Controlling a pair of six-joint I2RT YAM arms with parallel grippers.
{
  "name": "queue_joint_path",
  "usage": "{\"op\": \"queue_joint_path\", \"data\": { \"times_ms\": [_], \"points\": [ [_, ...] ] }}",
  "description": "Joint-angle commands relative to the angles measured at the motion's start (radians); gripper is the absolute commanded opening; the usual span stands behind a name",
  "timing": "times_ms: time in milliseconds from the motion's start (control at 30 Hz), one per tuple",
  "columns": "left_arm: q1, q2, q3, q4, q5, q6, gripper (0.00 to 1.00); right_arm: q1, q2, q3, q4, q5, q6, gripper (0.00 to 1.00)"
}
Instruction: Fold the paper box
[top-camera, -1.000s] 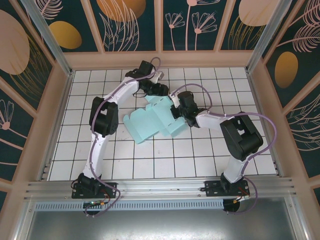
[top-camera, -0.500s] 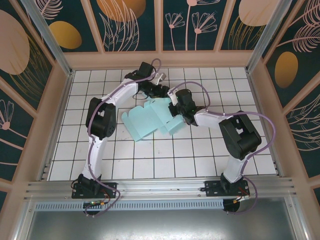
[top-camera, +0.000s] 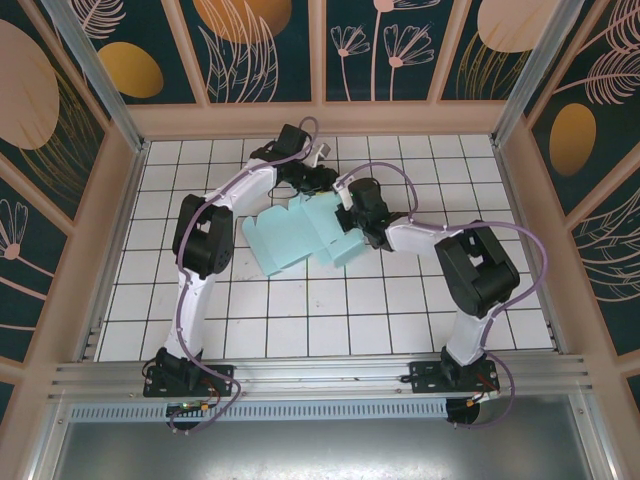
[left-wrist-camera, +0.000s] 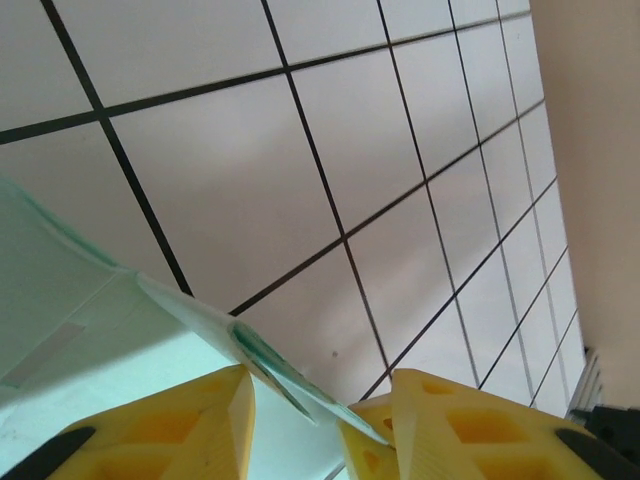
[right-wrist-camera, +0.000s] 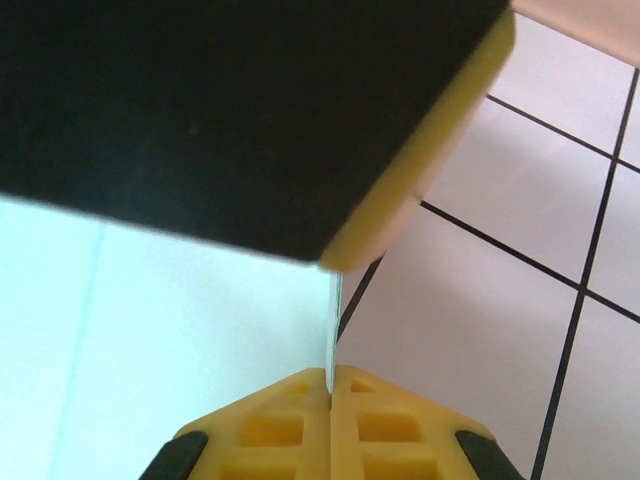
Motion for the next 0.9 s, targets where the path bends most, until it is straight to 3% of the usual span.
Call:
{"op": "queue_joint_path", "data": {
  "times_ms": [0,100,233,400,500,733,800,867],
  "points": [
    [-0.019,0.003,-0.014,0.132,0.061,-0.086,0.36,0.041,0.033,0.028,0.011,0.007,0.016,0.0],
    [-0.019,-0.024,-0.032,0.131,-0.001,-0.069,0.37,0.029,0.015,0.013,0.019,0.013,0.019,0.0],
    [-0.013,-0.149,-0.156,0.216,-0.145,-0.039,0.69,-0.005,-0.038,-0.03,0.048,-0.027,0.023,0.0],
    [0.017,-0.39,-0.421,0.431,-0.295,-0.025,0.99,-0.034,-0.087,-0.08,0.061,-0.025,0.012,0.0],
    [0.045,-0.475,-0.511,0.45,-0.401,0.014,0.99,-0.033,-0.131,-0.122,0.108,-0.03,0.033,0.0],
    [0.161,-0.537,-0.651,0.471,-0.391,-0.009,0.99,-0.034,-0.148,-0.135,0.095,0.005,-0.006,0.0],
    [0.168,-0.537,-0.664,0.461,-0.4,0.002,0.99,-0.033,-0.166,-0.147,0.104,-0.032,-0.006,0.0],
    [0.171,-0.54,-0.679,0.47,-0.399,0.001,0.99,-0.068,-0.192,-0.165,0.122,-0.148,0.028,0.0]
  ]
}}
